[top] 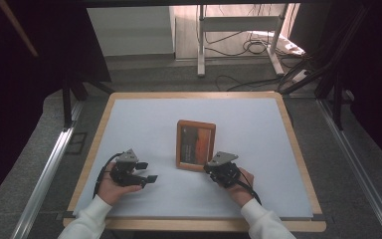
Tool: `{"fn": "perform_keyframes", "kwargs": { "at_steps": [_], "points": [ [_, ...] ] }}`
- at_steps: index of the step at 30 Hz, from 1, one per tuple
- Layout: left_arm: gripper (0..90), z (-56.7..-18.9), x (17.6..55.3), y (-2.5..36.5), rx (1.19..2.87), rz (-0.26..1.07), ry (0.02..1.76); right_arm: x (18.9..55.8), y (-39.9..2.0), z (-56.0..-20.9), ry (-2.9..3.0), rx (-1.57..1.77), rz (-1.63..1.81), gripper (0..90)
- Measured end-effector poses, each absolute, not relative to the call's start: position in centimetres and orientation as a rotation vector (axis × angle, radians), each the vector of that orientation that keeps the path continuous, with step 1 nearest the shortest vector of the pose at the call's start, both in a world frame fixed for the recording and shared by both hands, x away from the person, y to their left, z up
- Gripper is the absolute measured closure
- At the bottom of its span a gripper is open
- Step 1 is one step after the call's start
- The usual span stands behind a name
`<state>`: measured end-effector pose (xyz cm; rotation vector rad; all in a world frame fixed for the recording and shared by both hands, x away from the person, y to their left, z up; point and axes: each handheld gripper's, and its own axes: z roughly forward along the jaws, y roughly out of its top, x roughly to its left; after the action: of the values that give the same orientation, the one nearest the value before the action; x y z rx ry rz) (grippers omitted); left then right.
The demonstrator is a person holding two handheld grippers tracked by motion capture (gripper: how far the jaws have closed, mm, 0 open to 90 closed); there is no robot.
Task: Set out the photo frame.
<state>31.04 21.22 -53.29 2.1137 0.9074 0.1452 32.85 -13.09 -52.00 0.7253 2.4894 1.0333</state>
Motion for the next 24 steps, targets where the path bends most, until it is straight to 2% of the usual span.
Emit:
{"fn": "perform_keyframes", "kwargs": {
  "at_steps": [24],
  "points": [
    [29.9, -53.24, 31.04, 21.27, 2.114, 0.15, 0.908, 33.04, -13.32, -52.02, 2.472, 0.736, 1.04, 90.0]
  ]
}}
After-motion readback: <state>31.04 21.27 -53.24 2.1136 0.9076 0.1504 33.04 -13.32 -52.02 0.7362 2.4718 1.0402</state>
